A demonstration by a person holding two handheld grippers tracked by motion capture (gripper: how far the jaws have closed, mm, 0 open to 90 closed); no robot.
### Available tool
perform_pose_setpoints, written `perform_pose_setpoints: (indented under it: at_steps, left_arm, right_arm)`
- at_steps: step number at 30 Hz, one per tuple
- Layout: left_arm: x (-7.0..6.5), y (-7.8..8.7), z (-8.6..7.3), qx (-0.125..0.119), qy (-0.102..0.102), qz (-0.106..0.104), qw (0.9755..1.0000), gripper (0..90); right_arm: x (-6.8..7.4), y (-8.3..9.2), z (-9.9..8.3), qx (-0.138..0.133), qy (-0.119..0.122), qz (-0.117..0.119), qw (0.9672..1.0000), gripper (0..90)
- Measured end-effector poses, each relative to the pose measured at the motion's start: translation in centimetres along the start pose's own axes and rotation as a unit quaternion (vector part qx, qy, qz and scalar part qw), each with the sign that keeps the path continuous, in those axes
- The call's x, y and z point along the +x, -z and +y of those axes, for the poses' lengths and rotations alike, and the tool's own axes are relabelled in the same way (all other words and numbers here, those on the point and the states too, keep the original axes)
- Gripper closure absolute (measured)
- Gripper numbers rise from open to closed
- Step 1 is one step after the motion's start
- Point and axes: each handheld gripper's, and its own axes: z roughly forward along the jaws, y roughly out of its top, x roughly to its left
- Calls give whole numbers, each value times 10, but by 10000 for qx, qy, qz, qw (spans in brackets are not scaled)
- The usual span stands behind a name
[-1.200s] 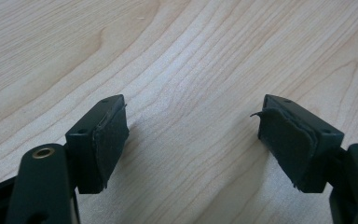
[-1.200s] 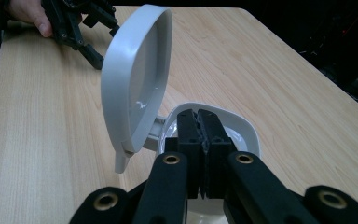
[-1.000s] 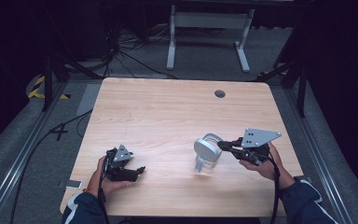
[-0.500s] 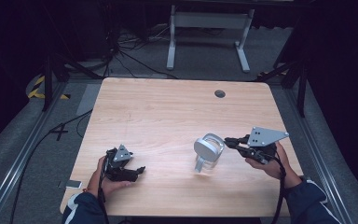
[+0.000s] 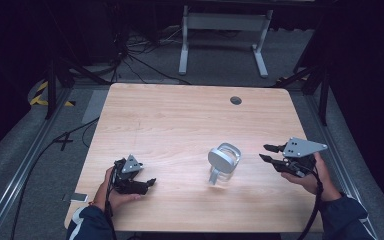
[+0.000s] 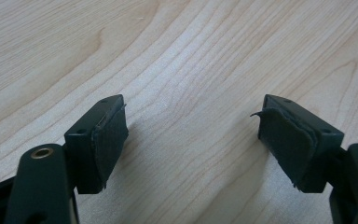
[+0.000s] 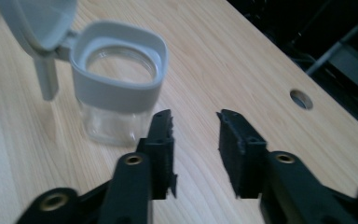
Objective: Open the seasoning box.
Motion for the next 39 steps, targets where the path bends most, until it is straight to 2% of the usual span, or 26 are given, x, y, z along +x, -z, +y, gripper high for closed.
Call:
perform_pose_setpoints:
  at_steps: [3,5,8,10,12,13,14,15,16,18,19,20,21,25,26,28,39]
  left_arm:
    - [0,0,0,-14,-36,-1,10000,235]
    - [0,0,0,3,-51,6,10000,235]
    - [0,0,0,-16,-32,-2,10000,234]
    - [0,-1,1,13,-47,1,10000,231]
    - [0,-1,2,23,-32,0,10000,221]
    - [1,-2,3,65,-119,-17,9999,215]
    - [0,-3,3,30,-40,-13,10000,207]
    - [1,-3,4,42,-116,-32,9999,202]
    - [0,-4,4,43,-53,-35,10000,198]
    - [0,-4,4,40,-30,-39,10000,192]
    - [1,-4,5,51,-77,-29,10000,190]
    - [2,-4,5,51,-189,0,9998,188]
    - [1,-5,5,36,-98,-40,9999,186]
    - [0,-5,5,63,-62,-49,9999,181]
    - [0,-6,6,70,-63,-49,9999,178]
    - [0,-6,6,61,-53,-51,10000,176]
    - [-1,-7,7,79,-35,10,10000,164]
  right_arm:
    - [-1,-2,-17,236,-129,-76,9996,470]
    - [-2,-3,-31,347,-229,5,9991,431]
    - [-1,-4,-53,540,-369,-69,9978,374]
    - [-1,-4,-68,576,-673,-21,9961,357]
    - [2,-5,-84,699,-756,-19,9947,350]
    - [2,-4,-91,751,-820,-23,9938,345]
    - [3,-4,-99,786,-939,15,9925,325]
    - [4,-4,-105,781,-1056,36,9913,322]
    - [5,-3,-110,795,-1128,59,9904,323]
    - [8,-3,-117,944,-1041,6,9901,304]
    - [10,-2,-121,930,-1034,-55,9903,293]
    - [10,0,-126,837,-1157,-46,9897,290]
    - [10,1,-129,787,-1250,-48,9890,282]
    - [9,3,-137,563,-1403,-57,9885,240]
    - [8,2,-139,514,-1514,-30,9871,230]
    - [4,1,-140,588,-1709,42,9835,202]
    - [4,1,-140,600,-1734,31,9830,195]
